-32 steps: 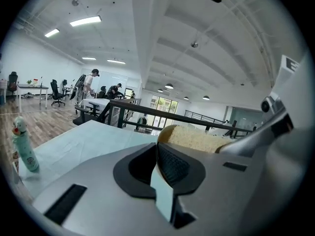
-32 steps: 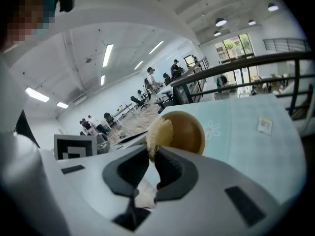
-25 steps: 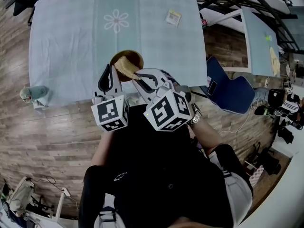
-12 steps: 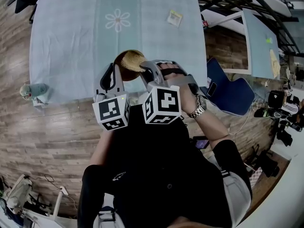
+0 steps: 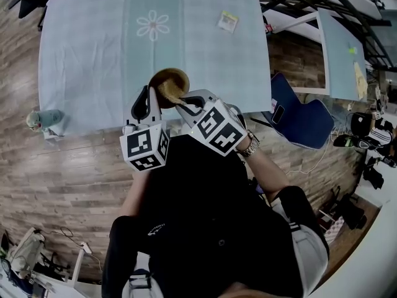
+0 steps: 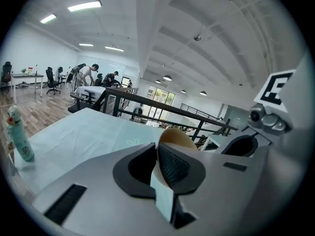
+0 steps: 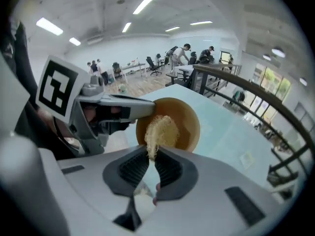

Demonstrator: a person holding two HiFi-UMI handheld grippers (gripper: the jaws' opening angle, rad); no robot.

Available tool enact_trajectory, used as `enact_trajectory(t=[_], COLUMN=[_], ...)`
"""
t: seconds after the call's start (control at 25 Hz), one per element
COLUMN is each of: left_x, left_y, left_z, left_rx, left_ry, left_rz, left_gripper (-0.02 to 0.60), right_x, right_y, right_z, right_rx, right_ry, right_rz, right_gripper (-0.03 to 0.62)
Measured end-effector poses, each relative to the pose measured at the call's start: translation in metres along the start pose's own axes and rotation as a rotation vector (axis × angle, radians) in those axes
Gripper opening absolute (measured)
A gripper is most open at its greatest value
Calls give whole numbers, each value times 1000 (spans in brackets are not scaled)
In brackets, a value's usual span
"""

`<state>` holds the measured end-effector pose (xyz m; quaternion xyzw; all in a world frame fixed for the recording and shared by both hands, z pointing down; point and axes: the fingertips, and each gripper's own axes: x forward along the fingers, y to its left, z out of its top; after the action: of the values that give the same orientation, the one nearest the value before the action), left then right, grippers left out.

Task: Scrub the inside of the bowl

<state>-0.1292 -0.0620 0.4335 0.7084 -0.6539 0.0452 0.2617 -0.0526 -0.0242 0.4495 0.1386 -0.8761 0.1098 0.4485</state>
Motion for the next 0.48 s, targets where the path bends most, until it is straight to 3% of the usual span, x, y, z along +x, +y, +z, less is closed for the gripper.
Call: enact_trajectory(t=[0.36,0.48], left_x=[7,6], left_y=[3,2], left_z=[-3,-1], left_rx=[-123,-141], left_ry=[-3,-17], left_rz=[-5,-13], left_gripper=[28,28], right_x=[1,-4], right_y=[11,10], right_z=[14,25], right_rx=[589,720], right_ry=[-292,-374], right_rz=[288,366], right_gripper=[43,43])
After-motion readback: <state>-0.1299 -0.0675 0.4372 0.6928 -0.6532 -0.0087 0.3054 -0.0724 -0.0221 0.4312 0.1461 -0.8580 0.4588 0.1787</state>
